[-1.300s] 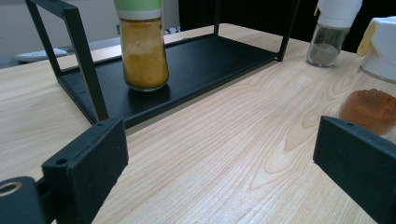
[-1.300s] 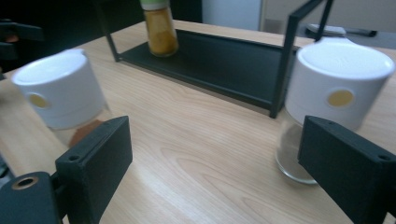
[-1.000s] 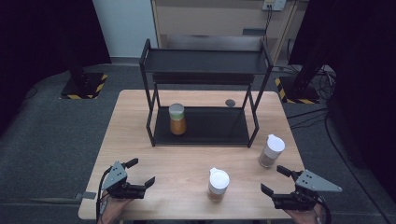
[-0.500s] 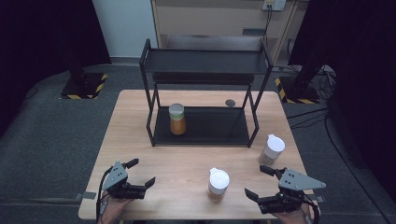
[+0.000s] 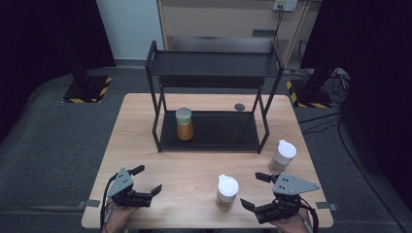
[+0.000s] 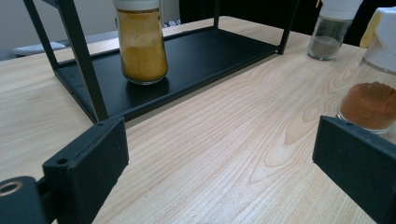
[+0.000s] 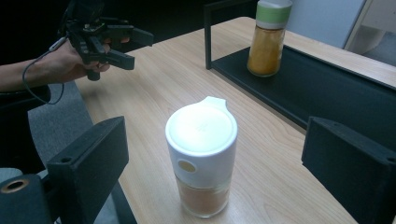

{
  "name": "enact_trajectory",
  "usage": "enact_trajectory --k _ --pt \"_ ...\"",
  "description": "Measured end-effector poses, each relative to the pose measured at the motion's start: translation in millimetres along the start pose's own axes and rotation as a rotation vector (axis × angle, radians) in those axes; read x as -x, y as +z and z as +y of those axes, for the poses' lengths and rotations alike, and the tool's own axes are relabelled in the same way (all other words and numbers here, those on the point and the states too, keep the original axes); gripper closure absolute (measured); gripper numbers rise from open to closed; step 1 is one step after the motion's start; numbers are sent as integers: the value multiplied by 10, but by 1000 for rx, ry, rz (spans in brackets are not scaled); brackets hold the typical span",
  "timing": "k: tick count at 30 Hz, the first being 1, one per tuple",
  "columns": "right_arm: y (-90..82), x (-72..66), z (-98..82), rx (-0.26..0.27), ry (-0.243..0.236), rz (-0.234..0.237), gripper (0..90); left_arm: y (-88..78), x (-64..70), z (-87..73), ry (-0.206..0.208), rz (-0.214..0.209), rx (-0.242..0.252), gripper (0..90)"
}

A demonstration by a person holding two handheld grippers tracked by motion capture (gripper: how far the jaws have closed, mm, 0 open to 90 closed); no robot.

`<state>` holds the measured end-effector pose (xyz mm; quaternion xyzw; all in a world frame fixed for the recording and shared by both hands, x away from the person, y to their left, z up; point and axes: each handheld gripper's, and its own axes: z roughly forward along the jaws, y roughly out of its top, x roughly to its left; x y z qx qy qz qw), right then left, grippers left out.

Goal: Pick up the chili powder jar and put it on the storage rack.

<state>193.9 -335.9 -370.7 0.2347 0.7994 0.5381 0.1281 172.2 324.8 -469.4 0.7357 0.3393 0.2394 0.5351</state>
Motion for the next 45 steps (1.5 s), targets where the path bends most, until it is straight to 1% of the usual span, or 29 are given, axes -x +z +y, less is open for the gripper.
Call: enact_trajectory --k 9,11,15,19,21,26,32,37,42,45 --pt "188 -4 52 -27 -5 26 80 10 0 7 2 -3 -7 32" --pt "240 -18 58 -35 -8 24 81 10 -1 7 2 -4 -8 32" --pt "350 0 64 -52 5 42 83 13 -2 8 3 -5 -9 33" --pt "452 -45 77 -66 -7 37 89 14 1 10 5 -6 -9 33" --pt "506 -53 87 -75 -2 41 90 15 1 11 5 -6 -10 33" --pt "633 -93 88 -104 -5 24 97 16 6 13 9 -6 -11 34" --pt "716 -127 77 -132 -4 8 111 15 7 13 11 -7 -10 34" --pt "766 -120 60 -147 23 -1 128 16 11 15 12 -7 -11 35" --pt "840 -145 43 -171 34 -30 158 15 11 14 13 -7 -10 35" --pt "876 -182 35 -182 25 -47 187 14 10 12 12 -7 -9 35"
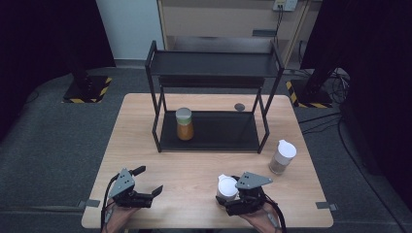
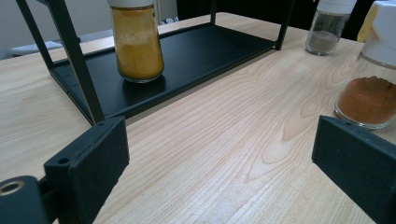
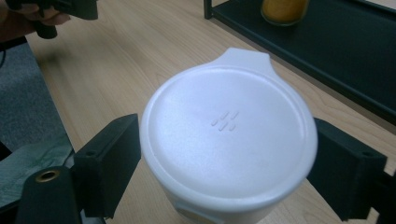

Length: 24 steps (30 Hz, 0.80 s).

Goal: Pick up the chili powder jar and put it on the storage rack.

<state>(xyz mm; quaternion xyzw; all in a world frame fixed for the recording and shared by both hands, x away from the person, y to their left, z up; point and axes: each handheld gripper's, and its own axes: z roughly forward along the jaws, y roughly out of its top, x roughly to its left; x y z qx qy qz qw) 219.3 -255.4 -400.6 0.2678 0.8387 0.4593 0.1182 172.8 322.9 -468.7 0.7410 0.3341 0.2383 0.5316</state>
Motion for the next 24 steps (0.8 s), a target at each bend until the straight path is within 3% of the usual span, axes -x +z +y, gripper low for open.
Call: enact_trajectory --k 7,12,24 --pt "13 -56 -57 23 11 -27 298 2 2 3 2 -1 -2 35" --pt "12 -116 -90 36 7 -50 307 3 2 4 3 -1 -3 36" --pt "9 -109 -46 20 -1 -48 311 7 6 9 8 -3 -6 37"
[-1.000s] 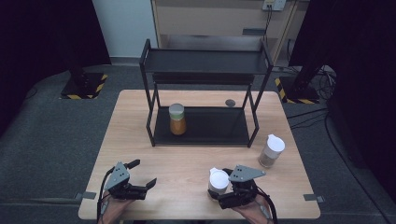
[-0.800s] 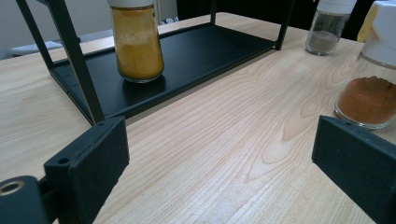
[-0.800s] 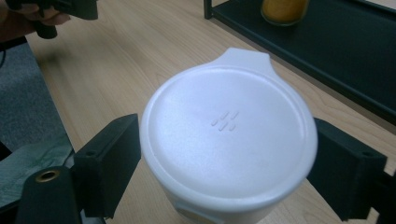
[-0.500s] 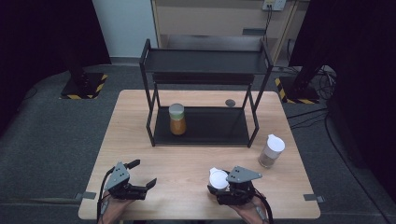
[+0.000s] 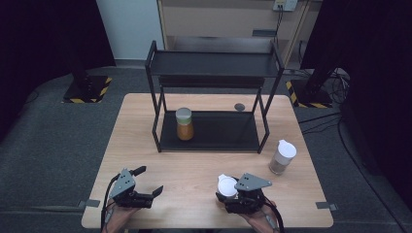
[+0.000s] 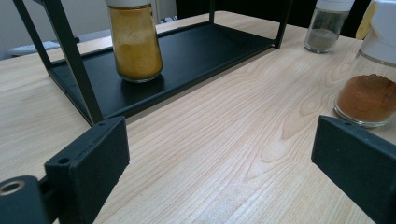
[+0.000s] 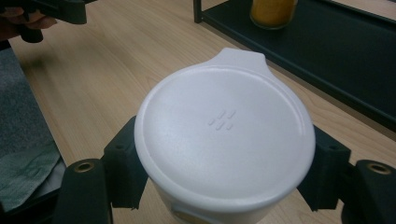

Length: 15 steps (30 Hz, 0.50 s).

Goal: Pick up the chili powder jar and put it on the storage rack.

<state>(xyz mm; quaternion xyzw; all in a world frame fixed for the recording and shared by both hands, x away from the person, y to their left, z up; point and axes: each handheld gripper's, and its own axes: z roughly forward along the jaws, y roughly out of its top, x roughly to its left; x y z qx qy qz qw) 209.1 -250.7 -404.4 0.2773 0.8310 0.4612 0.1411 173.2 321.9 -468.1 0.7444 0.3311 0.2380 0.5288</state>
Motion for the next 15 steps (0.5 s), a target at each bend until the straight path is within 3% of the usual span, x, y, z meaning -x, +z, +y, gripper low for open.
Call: enact_trajectory --k 15 --pt "-87 106 211 6 -9 32 312 7 -1 7 2 -2 -7 39"
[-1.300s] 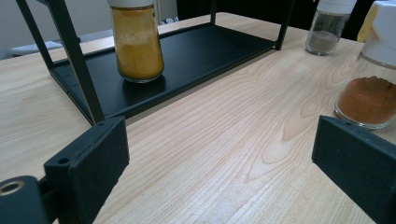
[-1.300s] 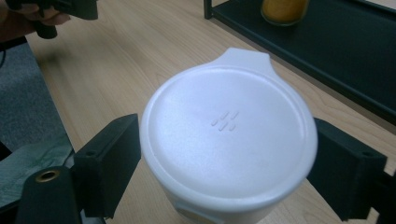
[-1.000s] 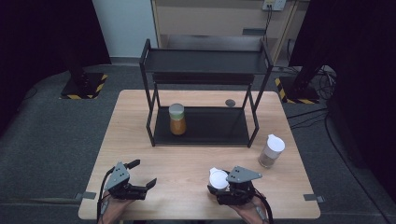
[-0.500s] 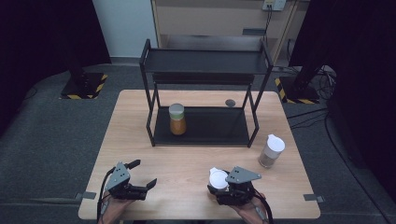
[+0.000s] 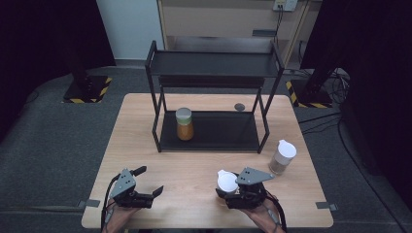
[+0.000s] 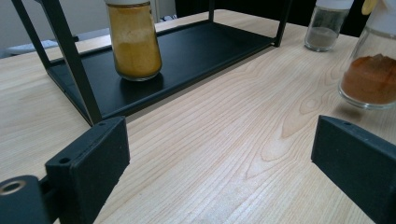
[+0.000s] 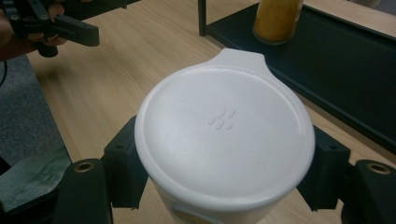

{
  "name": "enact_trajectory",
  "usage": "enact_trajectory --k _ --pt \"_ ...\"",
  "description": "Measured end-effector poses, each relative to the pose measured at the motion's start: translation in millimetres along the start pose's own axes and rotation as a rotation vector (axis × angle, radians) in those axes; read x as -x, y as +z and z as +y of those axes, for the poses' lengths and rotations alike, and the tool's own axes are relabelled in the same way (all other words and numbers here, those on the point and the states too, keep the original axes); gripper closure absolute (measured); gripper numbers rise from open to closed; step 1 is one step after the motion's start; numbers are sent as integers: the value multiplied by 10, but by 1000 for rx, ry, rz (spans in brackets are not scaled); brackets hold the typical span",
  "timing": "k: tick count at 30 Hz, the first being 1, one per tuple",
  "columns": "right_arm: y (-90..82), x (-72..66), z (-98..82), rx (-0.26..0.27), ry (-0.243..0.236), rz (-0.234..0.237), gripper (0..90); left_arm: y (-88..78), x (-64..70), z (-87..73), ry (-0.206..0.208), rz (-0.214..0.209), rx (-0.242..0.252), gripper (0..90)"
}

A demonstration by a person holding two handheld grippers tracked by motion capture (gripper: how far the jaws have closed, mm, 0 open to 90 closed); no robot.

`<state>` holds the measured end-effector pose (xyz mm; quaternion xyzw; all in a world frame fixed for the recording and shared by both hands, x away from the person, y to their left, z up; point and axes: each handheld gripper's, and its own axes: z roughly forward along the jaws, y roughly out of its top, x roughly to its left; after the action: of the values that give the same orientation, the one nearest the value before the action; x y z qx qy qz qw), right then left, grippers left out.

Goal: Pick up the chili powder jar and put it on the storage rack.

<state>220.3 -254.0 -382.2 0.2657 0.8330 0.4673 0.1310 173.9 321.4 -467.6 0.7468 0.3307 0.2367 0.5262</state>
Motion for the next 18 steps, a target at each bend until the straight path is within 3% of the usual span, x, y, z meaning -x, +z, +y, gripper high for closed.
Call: enact_trajectory --k 18 --pt "-71 173 408 8 -29 37 312 8 -2 -1 -1 -2 -2 41"
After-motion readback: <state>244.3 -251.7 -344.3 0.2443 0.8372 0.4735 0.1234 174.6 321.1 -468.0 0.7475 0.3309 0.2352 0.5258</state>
